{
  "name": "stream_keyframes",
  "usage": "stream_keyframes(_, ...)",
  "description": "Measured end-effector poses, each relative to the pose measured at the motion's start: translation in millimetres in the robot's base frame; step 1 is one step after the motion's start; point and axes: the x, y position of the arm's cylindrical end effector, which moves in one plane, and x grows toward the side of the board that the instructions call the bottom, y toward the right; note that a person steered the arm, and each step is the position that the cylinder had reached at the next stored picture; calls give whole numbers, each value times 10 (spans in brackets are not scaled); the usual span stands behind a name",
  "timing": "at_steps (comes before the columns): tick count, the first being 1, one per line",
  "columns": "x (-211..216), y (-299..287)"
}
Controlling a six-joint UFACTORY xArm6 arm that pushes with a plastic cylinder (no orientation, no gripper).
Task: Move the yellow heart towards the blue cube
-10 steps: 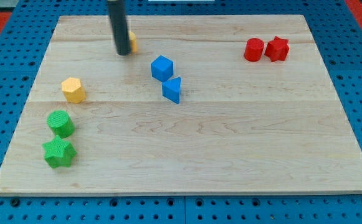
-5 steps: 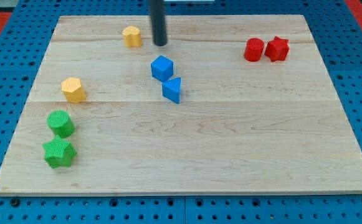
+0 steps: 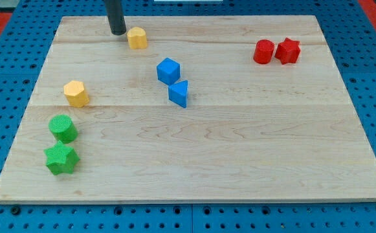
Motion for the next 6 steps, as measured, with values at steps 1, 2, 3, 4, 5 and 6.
stream_keyframes(1, 68, 212)
stream_keyframes(2, -427, 170)
stream_keyframes(3, -220, 730)
stream_keyframes(4, -27, 273)
stream_keyframes(5, 280, 439)
stream_keyframes(6, 283, 384)
